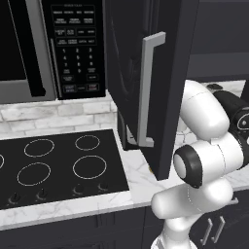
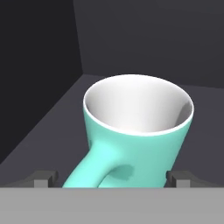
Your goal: There is a tray on the dining counter. Grab the cup, mug, and pitcher and place them on the tray. The pitcher may be placed next to the tray if it cannot fit the tray.
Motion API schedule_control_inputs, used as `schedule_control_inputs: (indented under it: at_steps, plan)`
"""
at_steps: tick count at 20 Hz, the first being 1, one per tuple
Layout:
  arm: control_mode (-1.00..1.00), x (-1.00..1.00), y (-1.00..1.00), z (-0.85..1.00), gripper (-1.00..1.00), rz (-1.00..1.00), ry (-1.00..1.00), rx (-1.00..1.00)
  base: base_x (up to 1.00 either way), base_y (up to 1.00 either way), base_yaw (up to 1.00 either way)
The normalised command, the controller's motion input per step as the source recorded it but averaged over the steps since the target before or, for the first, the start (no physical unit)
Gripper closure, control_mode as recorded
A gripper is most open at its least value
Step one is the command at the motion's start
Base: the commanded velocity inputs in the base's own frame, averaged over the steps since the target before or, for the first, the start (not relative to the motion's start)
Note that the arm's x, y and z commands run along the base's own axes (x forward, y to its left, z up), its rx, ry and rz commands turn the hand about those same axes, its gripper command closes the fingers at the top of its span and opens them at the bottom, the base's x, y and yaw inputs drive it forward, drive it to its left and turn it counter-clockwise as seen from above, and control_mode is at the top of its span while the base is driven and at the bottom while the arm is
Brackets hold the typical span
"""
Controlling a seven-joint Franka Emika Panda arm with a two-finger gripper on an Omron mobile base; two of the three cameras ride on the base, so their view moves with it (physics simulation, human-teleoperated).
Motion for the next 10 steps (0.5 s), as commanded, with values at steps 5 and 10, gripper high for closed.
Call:
schedule_control_inputs:
  at_steps: [5, 10]
  plan:
    - [-1.00, 0.00, 0.00, 0.00, 1.00, 0.00, 0.00, 0.00, 0.00, 0.00, 0.00]
    - [-1.00, 0.00, 0.00, 0.00, 1.00, 0.00, 0.00, 0.00, 0.00, 0.00, 0.00]
